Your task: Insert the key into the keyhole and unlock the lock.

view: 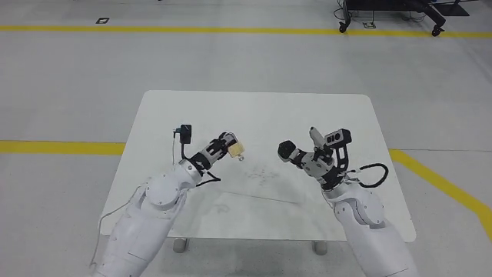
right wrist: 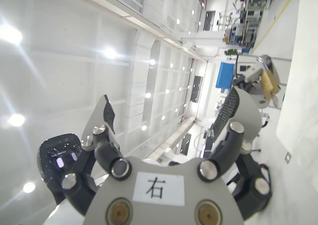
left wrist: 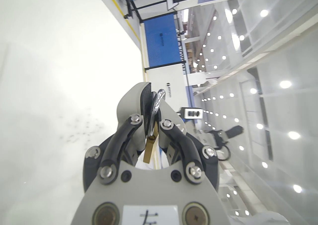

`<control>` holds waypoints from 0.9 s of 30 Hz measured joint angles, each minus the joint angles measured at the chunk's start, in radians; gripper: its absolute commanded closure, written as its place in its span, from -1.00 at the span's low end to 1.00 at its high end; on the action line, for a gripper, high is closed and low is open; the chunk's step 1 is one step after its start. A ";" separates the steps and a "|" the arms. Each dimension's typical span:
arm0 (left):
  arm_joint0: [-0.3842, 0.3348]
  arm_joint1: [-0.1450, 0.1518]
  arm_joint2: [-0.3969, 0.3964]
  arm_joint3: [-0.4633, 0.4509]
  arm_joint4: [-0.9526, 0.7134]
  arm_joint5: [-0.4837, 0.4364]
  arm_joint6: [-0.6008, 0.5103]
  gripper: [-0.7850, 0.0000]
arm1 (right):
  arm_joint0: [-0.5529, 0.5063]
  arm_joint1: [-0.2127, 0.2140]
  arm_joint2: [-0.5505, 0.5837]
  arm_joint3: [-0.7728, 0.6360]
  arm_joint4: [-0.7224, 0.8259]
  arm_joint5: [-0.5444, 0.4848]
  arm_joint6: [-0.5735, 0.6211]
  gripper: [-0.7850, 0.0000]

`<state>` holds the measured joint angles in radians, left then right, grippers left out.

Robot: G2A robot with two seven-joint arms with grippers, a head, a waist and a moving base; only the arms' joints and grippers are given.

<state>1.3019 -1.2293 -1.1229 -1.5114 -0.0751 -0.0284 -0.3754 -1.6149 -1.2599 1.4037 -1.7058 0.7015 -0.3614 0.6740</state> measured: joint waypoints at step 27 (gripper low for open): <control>-0.117 -0.056 0.184 0.128 0.190 0.308 0.045 0.51 | -0.038 0.004 0.040 -0.051 -0.021 -0.002 -0.030 -1.00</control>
<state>1.1850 -1.2853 -0.9386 -1.3830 0.1153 0.2797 -0.3304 -1.6527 -1.2561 1.4439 -1.7564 0.6809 -0.3632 0.6436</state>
